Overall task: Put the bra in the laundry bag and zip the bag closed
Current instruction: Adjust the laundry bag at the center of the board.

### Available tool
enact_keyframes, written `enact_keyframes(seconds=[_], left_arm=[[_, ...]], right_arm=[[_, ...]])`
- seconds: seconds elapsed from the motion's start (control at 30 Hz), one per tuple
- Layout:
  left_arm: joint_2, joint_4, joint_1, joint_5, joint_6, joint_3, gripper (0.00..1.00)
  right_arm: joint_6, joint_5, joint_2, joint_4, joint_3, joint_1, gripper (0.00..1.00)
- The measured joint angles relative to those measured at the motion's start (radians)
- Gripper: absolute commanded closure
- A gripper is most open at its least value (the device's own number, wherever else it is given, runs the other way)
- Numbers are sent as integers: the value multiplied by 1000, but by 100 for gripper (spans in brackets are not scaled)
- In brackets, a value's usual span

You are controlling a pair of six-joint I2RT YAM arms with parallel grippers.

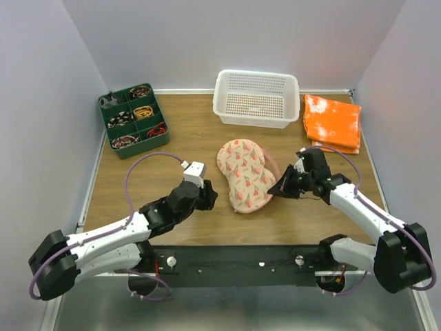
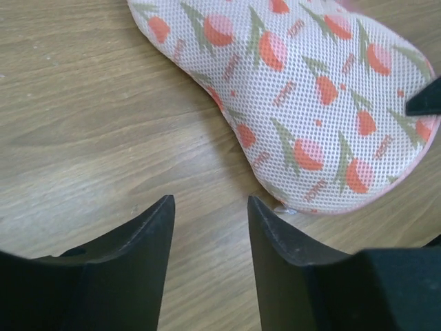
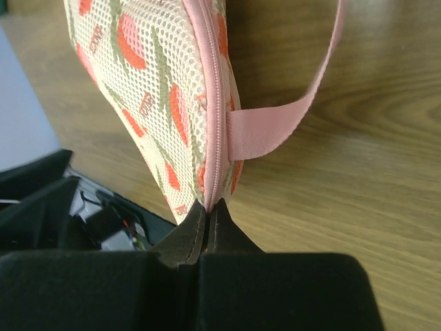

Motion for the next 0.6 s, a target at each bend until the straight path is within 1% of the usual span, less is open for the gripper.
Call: enact_keyframes(seconds=[0.03, 0.07, 0.13, 0.23, 0.27, 0.37, 0.43, 0.5, 0.6], left_arm=[[-33, -37, -5, -14, -11, 1, 37], [-44, -47, -5, -18, -15, 1, 37], [-92, -92, -6, -37, -23, 3, 36], [-97, -129, -6, -64, -20, 26, 34], [-77, -138, -5, -75, -17, 44, 34], [11, -142, -5, -96, -5, 110, 34], [104, -134, 4, -104, -3, 169, 34], [171, -121, 13, -105, -6, 200, 33], [232, -92, 44, -102, -22, 207, 32]], right_arm=[[-18, -14, -3, -12, -12, 0, 89], [-27, -21, -12, -19, -28, 1, 76], [-40, -45, -31, -40, -52, 2, 56], [-58, -77, -61, -88, -63, 3, 49], [-63, -87, -79, -105, -63, 9, 44], [-81, -119, -127, -155, -53, 25, 42], [-95, -132, -143, -206, -19, 40, 40], [-102, -109, -154, -246, 28, 52, 38], [-90, 13, -193, -313, 104, 56, 36]])
